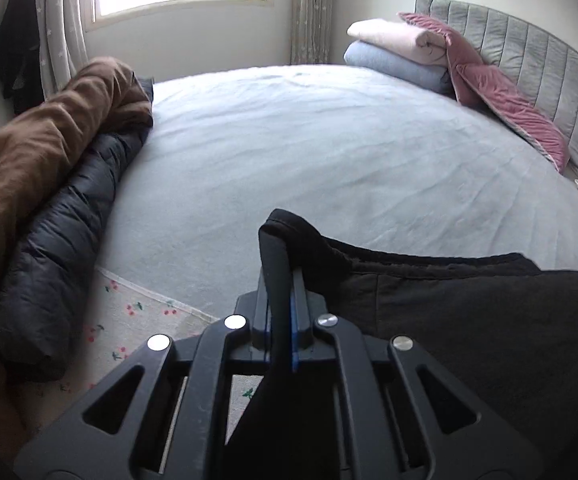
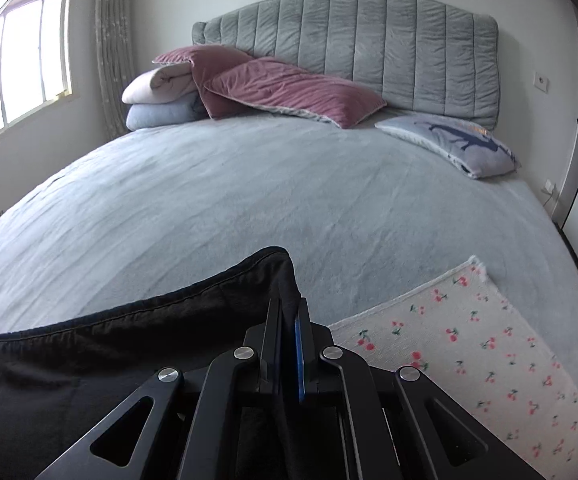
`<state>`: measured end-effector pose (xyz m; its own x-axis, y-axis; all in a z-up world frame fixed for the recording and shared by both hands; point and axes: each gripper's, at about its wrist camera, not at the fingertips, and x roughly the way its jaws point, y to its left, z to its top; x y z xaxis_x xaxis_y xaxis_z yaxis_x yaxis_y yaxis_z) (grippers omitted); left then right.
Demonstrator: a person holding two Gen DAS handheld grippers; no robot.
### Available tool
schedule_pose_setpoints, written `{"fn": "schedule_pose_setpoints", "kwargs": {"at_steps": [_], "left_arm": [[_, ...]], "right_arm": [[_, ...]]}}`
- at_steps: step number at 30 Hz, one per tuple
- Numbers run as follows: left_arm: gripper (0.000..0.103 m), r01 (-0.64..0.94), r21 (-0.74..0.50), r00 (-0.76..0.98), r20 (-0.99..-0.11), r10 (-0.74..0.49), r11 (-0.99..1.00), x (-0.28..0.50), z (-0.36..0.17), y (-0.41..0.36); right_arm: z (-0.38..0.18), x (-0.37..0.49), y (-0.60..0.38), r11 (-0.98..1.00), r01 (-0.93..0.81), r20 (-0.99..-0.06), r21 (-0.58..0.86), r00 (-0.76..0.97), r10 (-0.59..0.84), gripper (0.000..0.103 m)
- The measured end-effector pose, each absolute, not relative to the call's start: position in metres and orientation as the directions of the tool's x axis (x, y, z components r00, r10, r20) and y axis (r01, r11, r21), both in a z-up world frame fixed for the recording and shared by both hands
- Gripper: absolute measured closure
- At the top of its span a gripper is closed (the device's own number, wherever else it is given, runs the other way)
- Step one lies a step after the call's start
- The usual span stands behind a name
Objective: Fold large clothes
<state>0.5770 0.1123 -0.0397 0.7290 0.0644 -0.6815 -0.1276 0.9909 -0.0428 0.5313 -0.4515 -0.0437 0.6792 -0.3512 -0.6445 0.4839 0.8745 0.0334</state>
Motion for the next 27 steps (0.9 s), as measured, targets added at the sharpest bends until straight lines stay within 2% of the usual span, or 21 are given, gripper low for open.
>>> {"fn": "schedule_pose_setpoints", "kwargs": {"at_steps": [4,5,6,7,8,9,10,11,12,13,16,18,20,23,26,27], "left_arm": [[0.090,-0.158,-0.021,0.669,-0.738,0.092,0.987,0.590,-0.046,0.114],[0.090,-0.181,0.005,0.659,-0.741,0.125,0.983,0.588,-0.044,0.114],[0.084,-0.194,0.020,0.653,-0.743,0.144,0.981,0.585,-0.038,0.114],[0.083,-0.196,0.029,0.656,-0.739,0.153,0.980,0.581,-0.033,0.115],[0.075,-0.193,0.052,0.665,-0.727,0.170,0.980,0.574,-0.022,0.111],[0.063,-0.162,0.065,0.683,-0.712,0.160,0.985,0.565,-0.009,0.104],[0.047,-0.129,0.074,0.699,-0.700,0.144,0.989,0.558,0.000,0.096],[0.039,-0.089,0.091,0.723,-0.679,0.127,0.992,0.549,0.011,0.083],[0.027,-0.052,0.100,0.743,-0.661,0.106,0.994,0.540,0.020,0.069],[0.023,-0.008,0.094,0.757,-0.650,0.068,0.995,0.532,0.028,0.051],[0.021,0.118,-0.036,0.719,-0.686,-0.110,0.992,0.526,0.028,-0.005],[0.021,0.161,-0.054,0.680,-0.718,-0.151,0.985,0.532,0.011,-0.035],[0.021,0.164,0.019,0.640,-0.763,-0.092,0.986,0.545,-0.014,-0.044],[0.016,0.124,0.049,0.635,-0.772,-0.042,0.991,0.564,-0.030,-0.001],[0.015,-0.010,0.303,0.609,-0.754,0.246,0.953,0.582,-0.042,0.068],[0.012,-0.041,0.311,0.578,-0.768,0.276,0.950,0.584,-0.046,0.095]], "right_arm": [[-0.061,0.542,-0.472,0.855,0.511,-0.721,0.088,0.625,-0.299,0.096],[-0.061,0.541,-0.475,0.854,0.510,-0.730,0.098,0.621,-0.287,0.095],[-0.058,0.538,-0.475,0.855,0.508,-0.728,0.099,0.623,-0.286,0.095],[-0.052,0.533,-0.473,0.855,0.512,-0.720,0.082,0.624,-0.304,0.091],[-0.044,0.527,-0.468,0.855,0.515,-0.709,0.059,0.625,-0.328,0.087],[-0.033,0.520,-0.461,0.860,0.509,-0.691,0.037,0.635,-0.346,0.084],[-0.021,0.511,-0.449,0.875,0.484,-0.670,0.023,0.657,-0.346,0.074],[-0.011,0.504,-0.430,0.898,0.439,-0.652,0.003,0.682,-0.331,0.053],[-0.004,0.499,-0.409,0.917,0.399,-0.641,-0.020,0.698,-0.318,0.042],[0.002,0.494,-0.382,0.939,0.341,-0.633,-0.045,0.717,-0.291,0.030],[0.000,0.501,-0.300,0.994,0.112,-0.689,-0.014,0.719,-0.091,0.030],[-0.015,0.513,-0.255,1.000,-0.002,-0.733,0.011,0.680,0.010,0.030],[-0.031,0.520,-0.231,0.997,-0.038,-0.755,-0.067,0.655,-0.026,0.030],[-0.035,0.524,-0.268,0.995,-0.010,-0.743,-0.100,0.666,-0.068,0.028],[-0.046,0.523,-0.374,0.958,0.211,-0.774,-0.196,0.567,-0.283,0.025],[-0.049,0.515,-0.421,0.947,0.301,-0.809,-0.114,0.525,-0.264,0.025]]}}
